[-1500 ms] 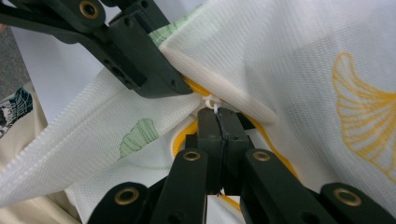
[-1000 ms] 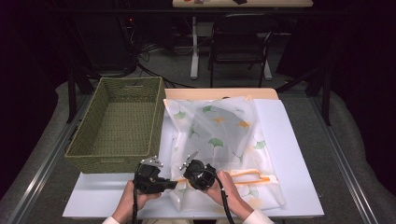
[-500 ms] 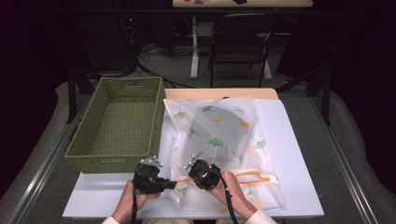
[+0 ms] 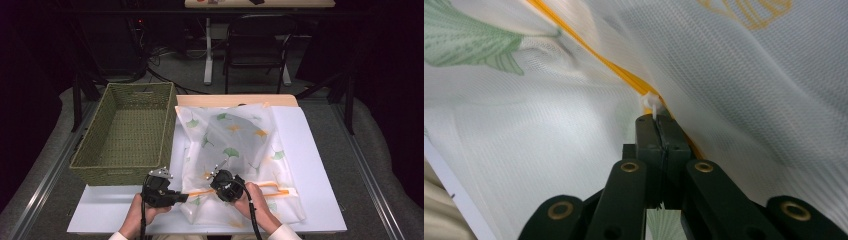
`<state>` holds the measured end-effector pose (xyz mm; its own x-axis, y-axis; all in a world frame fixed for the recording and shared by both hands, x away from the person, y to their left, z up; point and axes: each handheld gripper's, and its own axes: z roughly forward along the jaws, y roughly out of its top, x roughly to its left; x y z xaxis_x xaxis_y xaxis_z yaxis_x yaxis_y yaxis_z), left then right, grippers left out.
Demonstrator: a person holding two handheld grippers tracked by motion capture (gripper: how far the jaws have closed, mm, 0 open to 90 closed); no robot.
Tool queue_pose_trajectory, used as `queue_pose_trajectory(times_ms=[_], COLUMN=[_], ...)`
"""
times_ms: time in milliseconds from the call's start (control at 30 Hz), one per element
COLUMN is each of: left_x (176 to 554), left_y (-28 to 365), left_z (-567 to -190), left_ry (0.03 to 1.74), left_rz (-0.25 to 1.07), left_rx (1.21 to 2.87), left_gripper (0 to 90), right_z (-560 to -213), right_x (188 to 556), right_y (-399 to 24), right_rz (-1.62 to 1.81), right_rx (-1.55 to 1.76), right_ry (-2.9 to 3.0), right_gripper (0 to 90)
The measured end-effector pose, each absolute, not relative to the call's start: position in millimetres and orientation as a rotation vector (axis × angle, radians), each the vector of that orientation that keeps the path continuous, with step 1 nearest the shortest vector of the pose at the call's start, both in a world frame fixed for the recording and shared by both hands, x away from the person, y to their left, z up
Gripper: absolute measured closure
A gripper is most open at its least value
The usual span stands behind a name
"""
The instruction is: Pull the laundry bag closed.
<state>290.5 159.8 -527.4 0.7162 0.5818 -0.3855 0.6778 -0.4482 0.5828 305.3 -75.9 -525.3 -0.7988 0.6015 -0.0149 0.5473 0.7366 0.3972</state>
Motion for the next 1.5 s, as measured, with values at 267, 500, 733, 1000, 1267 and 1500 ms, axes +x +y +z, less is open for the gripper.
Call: queue_pose_trajectory(times_ms=[267,500,733,1000,1267,1500], left_x=[291,291,291,291,291,292], left_y=[161,162,165,164,165,165], left_z=[-528,-528,-528,-529,-529,-530], left_ry=[0.953,0.958,0.970,0.975,0.981,0.982], left_rz=[-0.176,-0.178,-0.180,-0.180,-0.175,-0.190], left_rx=[2.175,2.173,2.169,2.168,2.174,2.170], left_gripper=[86.2,86.3,86.3,86.2,86.2,86.2], right_z=[-527,-526,-525,-521,-520,-522], right_x=[307,308,310,311,312,311], right_y=[-88,-93,-103,-119,-131,-142], right_rz=[0.545,0.541,0.516,0.520,0.525,0.490], right_rx=[0.967,0.985,1.010,1.051,1.093,1.116], right_ry=[2.790,2.786,2.772,2.752,2.740,2.720], right_gripper=[89.9,89.9,89.9,89.9,89.9,89.9])
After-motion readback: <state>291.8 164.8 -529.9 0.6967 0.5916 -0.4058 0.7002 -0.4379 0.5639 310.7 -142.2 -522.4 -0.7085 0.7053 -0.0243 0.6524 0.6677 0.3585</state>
